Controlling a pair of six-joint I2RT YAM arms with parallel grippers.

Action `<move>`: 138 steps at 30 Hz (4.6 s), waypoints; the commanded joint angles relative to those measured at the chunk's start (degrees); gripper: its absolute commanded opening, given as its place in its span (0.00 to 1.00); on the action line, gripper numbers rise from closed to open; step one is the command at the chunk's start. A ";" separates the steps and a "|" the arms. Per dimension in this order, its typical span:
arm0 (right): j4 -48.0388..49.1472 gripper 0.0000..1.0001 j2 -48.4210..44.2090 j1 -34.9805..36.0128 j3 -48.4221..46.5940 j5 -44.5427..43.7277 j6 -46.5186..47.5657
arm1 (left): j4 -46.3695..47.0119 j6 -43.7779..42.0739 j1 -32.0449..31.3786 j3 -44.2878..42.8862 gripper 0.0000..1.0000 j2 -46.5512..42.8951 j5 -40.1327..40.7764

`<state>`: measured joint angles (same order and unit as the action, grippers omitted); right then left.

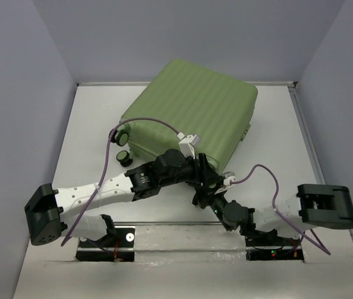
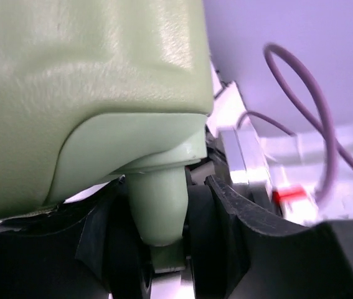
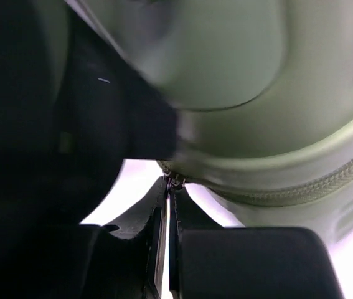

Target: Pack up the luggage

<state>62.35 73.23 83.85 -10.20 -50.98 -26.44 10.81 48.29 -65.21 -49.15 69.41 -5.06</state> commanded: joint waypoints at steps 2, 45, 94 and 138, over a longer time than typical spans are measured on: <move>36.09 0.07 16.82 5.00 -18.00 14.42 13.16 | 53.96 7.07 -1.49 -9.39 0.06 4.24 0.65; -55.23 0.85 -37.72 4.30 -6.77 14.85 -12.76 | -41.23 -38.87 39.60 -8.51 0.99 -22.83 27.59; -53.73 0.87 -36.40 4.30 -5.45 19.17 -11.27 | -34.80 -50.31 46.23 -21.61 0.69 4.42 18.86; -56.81 0.23 6.03 -70.58 -46.22 63.90 9.73 | -14.68 -27.40 38.14 11.25 0.06 -19.57 -17.17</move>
<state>-5.78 75.94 10.39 -48.75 -2.63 -18.09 -4.54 15.99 -22.55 -41.78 52.07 -8.40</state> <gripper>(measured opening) 0.212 0.562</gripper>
